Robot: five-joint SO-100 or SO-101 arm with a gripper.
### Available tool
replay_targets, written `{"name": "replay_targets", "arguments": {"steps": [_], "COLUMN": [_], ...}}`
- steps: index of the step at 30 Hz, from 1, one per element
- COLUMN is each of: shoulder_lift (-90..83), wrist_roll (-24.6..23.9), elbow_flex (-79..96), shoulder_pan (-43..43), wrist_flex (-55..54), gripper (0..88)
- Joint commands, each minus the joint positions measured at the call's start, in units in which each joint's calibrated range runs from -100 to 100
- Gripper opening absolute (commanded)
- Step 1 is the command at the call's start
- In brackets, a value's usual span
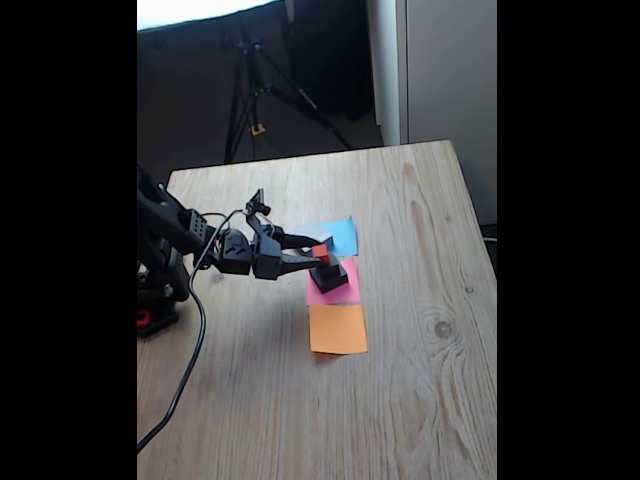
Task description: Tower of hanoi
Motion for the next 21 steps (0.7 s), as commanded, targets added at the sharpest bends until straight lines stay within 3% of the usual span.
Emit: {"name": "replay_targets", "arguments": {"steps": [1,21], "shoulder_lift": [-0.1,-0.1], "wrist_roll": [0.2,-0.8], "elbow_flex": [-2.6,-2.4], "shoulder_pan": [-0.9,-1.4], "wrist_flex": [0.2,0.2], "gripper": [14.2,5.0]}}
